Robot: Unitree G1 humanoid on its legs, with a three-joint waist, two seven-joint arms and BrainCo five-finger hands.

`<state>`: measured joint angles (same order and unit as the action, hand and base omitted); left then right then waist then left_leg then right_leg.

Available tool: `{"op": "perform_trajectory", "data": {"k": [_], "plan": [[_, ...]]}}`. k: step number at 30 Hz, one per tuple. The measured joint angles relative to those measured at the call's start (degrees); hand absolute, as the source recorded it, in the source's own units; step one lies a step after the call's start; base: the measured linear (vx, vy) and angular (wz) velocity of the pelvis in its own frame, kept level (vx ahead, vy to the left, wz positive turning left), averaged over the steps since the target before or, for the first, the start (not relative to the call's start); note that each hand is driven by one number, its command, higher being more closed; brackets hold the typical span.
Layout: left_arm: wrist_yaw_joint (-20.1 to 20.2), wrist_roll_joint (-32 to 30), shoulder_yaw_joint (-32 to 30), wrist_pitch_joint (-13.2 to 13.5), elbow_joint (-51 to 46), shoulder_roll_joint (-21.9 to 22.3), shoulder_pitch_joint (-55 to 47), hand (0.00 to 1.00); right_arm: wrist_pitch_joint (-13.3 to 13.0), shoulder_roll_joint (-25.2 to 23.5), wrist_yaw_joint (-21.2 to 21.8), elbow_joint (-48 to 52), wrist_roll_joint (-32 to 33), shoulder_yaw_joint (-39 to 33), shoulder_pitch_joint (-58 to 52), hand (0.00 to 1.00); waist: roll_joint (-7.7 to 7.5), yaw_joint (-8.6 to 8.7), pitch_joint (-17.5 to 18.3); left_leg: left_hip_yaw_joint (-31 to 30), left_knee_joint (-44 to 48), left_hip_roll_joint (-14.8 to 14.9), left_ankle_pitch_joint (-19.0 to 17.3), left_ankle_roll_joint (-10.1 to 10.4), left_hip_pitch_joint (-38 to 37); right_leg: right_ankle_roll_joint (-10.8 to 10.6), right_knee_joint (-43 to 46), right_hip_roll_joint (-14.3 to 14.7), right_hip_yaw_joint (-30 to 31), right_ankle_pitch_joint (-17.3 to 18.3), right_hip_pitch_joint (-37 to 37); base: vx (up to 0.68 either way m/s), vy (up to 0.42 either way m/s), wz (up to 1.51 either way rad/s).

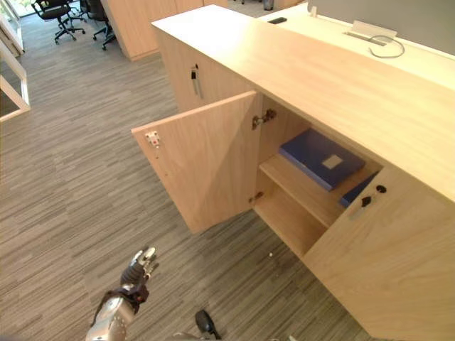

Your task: Walk over to the cabinet, pick up the folder, carry it to the office cabinet, place the folder inside the office cabinet, then close the office cabinet door

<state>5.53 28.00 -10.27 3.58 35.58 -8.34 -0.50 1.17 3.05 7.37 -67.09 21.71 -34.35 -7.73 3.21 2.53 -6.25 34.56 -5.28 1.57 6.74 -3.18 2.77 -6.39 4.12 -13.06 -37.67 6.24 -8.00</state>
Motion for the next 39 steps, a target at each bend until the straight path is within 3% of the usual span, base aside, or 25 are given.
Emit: {"op": "perform_trajectory", "data": {"k": [3,6,11,15,21,27,39], "plan": [[-2.5,-2.9,-6.5,0.0,7.9,-4.3,6.4,0.00,0.1,-0.3,0.1,0.0,0.1,-0.6,0.0,0.00,-0.18,0.08,0.1,0.3,0.0,-0.2,0.1,-0.4,0.1,0.1,-0.6,0.1,0.2,-0.9,-0.1,0.05,-0.048,-0.05],[-4.4,-6.3,-14.3,-0.1,19.5,-14.2,14.7,0.00,0.2,-1.5,0.7,0.0,0.2,-4.2,-0.2,0.00,-0.90,0.15,0.6,1.5,0.3,-0.1,0.2,-0.5,-0.3,-0.5,-1.0,0.4,0.4,-1.3,-0.1,0.07,-0.066,-0.13],[-4.7,-9.8,-14.8,-0.4,26.0,-25.3,24.1,0.00,0.2,-2.4,1.5,0.0,1.1,-6.2,-1.1,0.00,-2.24,-0.19,1.6,3.1,0.3,0.9,-0.1,0.2,-2.1,-0.4,-0.8,1.1,0.4,-1.4,-1.0,0.02,-0.065,-0.16],[-4.5,-12.4,-12.3,-0.7,28.6,-29.0,32.0,0.00,0.1,-2.7,2.4,1.7,1.9,-7.3,-1.6,0.00,-2.24,0.01,2.1,5.0,0.3,1.7,-0.5,1.2,-3.1,-0.4,-0.7,1.5,1.8,-1.4,-0.7,-0.02,-0.032,-0.24],[-4.0,-15.3,-5.9,-1.2,29.2,-30.7,39.1,0.00,0.1,-4.0,2.6,2.3,2.3,-7.3,-3.9,0.00,-2.66,0.68,3.4,7.4,0.3,2.3,-0.9,1.7,-3.4,-0.1,-0.5,1.6,3.6,-1.6,0.3,-0.03,-0.017,-0.25],[-4.0,-23.7,0.0,-1.3,29.2,-31.2,42.6,0.00,0.1,-5.5,2.9,3.2,2.4,-7.2,-6.0,0.00,-2.71,1.15,3.6,10.1,0.3,3.1,-1.2,2.2,-4.0,0.6,0.7,1.8,5.3,-2.1,2.2,-0.05,-0.012,-0.25],[-6.0,-26.3,3.6,-1.7,33.2,-24.7,42.6,0.00,-0.3,-5.8,3.2,6.6,1.9,-4.3,-7.9,0.00,-2.86,0.86,3.7,12.7,0.0,3.9,-1.6,2.2,-3.6,2.0,0.9,2.2,6.5,-4.2,4.7,-0.07,-0.032,-0.10]]}}
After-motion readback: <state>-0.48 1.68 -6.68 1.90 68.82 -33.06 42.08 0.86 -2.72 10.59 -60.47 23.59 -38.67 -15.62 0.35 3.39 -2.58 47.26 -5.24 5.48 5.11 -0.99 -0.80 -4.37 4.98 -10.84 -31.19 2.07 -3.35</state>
